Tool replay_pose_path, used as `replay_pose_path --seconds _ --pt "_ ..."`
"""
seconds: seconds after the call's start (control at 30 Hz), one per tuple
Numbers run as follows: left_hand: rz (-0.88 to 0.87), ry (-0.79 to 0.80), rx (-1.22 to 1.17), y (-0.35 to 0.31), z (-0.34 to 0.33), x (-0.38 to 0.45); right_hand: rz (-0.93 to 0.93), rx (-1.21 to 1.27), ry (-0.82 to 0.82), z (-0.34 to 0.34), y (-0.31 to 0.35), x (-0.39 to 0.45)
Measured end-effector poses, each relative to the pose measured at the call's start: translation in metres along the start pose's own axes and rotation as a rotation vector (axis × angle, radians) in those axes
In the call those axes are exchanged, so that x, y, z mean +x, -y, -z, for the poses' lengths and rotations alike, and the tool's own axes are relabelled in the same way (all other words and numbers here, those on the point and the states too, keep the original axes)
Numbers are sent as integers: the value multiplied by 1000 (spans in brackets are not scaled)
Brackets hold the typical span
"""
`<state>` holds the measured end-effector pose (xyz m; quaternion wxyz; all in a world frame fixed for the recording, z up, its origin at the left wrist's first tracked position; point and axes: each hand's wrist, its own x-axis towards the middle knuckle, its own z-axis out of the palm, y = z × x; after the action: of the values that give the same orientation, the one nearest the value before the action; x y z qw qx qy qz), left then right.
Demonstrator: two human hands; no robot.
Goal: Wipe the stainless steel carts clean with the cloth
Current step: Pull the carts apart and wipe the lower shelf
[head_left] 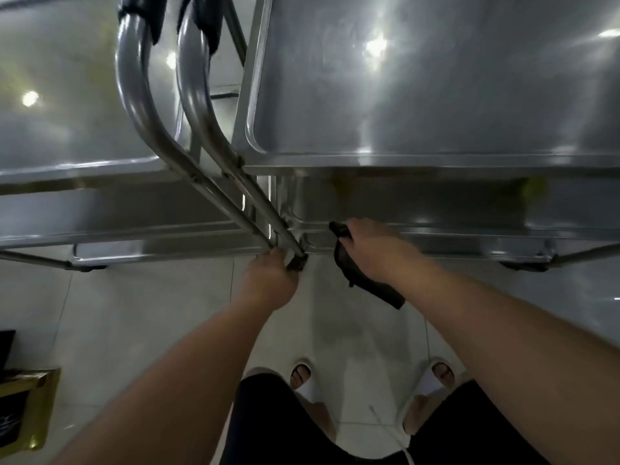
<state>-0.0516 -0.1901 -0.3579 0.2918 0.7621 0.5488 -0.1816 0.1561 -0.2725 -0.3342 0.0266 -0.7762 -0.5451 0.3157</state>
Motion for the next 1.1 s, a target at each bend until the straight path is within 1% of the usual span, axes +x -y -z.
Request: replay_pose_path --seconds 0.07,0.13,0.27,0.37,0.47,0.57,0.63,0.67,0.77,0.8,0.87,0.97,1.03,1.1 --pt "24 -12 -30 14 -9 25 7 63 -74 -6 -3 23" --pt "9 -70 -79 24 -18 48 40 104 -182 -12 -7 43" --pt "-55 -319 -263 38 -27 86 81 96 -347 -17 -13 88" --pt "-86 -460 -357 36 -28 117 121 107 -455 -17 -17 121" --pt "-139 -580 -569 32 -35 140 174 109 -581 -25 -15 152" --pt "-270 -668 -842 31 -42 155 164 125 -656 -40 0 181" --pt "-350 -700 -965 31 -40 165 232 173 -655 -60 13 196" --pt "-372 -725 -999 31 -38 171 268 183 -607 -72 19 203" --pt "-445 -742 -1140 26 -35 186 309 175 -299 -110 27 220" --pt "-462 -743 -1160 25 -36 188 314 157 -251 -122 28 223" --pt "-464 -761 -1178 22 -38 192 306 68 -282 -135 27 226" --pt "-444 -786 -1193 18 -40 189 214 -26 -327 -141 15 220" --pt "-446 -801 -1203 14 -40 186 123 -51 -368 -136 -12 205" --pt "-458 -805 -1208 13 -42 185 16 -74 -464 -128 -58 179"
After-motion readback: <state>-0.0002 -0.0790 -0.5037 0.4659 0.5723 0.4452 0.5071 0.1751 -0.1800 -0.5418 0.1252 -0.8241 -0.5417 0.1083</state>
